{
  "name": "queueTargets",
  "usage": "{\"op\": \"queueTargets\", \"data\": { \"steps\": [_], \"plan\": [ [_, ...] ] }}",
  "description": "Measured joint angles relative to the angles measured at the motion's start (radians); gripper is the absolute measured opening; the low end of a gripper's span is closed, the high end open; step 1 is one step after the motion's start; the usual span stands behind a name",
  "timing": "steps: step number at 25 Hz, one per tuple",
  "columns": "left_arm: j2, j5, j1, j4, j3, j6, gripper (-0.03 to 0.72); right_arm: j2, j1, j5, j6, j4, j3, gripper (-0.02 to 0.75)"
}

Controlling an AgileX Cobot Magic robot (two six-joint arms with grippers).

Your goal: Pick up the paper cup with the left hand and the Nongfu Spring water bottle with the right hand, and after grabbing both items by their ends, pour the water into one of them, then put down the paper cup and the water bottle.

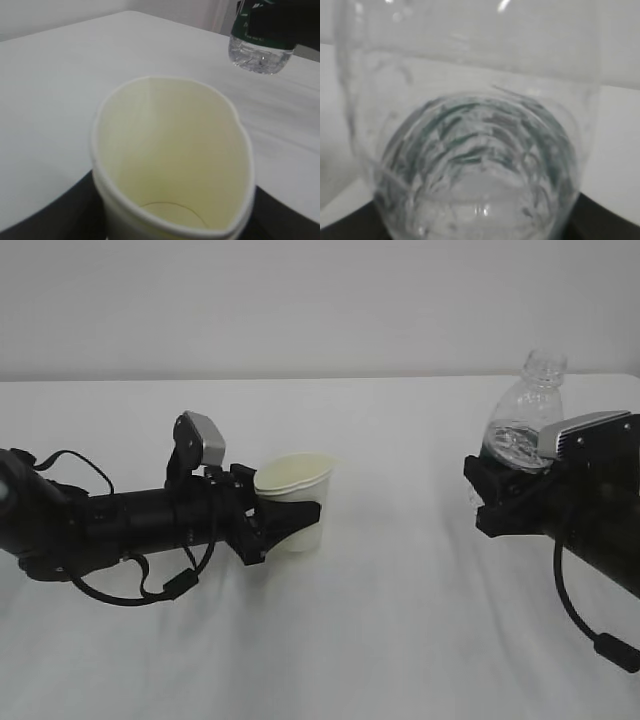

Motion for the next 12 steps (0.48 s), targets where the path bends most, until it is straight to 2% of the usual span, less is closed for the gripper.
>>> {"op": "queueTargets", "data": {
  "steps": [12],
  "plan": [
    [0.000,0.000,-0.114,0.061,-0.080,-0.061,0.428,-0.116,0.000,0.001,0.000,0.000,0.115,0.405]
  ]
}}
